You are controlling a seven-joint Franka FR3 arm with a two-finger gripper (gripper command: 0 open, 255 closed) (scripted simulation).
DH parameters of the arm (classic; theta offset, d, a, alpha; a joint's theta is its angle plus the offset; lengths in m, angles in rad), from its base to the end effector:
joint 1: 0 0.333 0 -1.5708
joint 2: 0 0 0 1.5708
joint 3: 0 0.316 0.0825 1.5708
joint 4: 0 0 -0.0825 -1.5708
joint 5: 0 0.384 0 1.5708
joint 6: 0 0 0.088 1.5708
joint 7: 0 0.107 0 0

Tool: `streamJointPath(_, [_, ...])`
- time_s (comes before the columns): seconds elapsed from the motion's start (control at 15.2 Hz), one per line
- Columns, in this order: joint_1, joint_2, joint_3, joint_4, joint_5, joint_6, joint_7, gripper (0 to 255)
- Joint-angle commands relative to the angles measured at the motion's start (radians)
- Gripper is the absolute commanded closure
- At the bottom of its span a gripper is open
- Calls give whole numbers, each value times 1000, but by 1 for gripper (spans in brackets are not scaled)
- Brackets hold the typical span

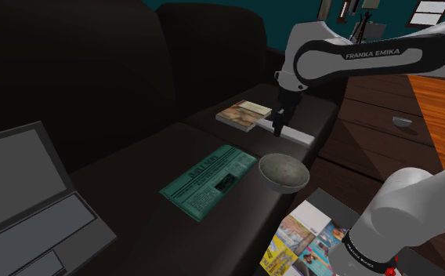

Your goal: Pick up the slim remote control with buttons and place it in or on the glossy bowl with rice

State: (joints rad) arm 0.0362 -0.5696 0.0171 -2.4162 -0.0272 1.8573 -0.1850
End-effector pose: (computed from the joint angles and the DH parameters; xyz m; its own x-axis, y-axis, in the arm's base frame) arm 0.3797 0.0188 0.5124 0.9705 0.2409 0.0038 0.2406 -0.9699 0.0367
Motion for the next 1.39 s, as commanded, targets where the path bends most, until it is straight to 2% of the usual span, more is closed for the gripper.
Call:
streamJointPath(0.0, [14, -78, 23, -60, 15, -19, 28, 255])
streamJointPath(0.26, [47, -215, 69, -143, 52, -75, 82, 255])
streamJointPath(1.12, [51, -190, 79, -313, 59, 121, 87, 255])
streamJointPath(1.32, [51, -191, 79, -313, 59, 121, 87, 255])
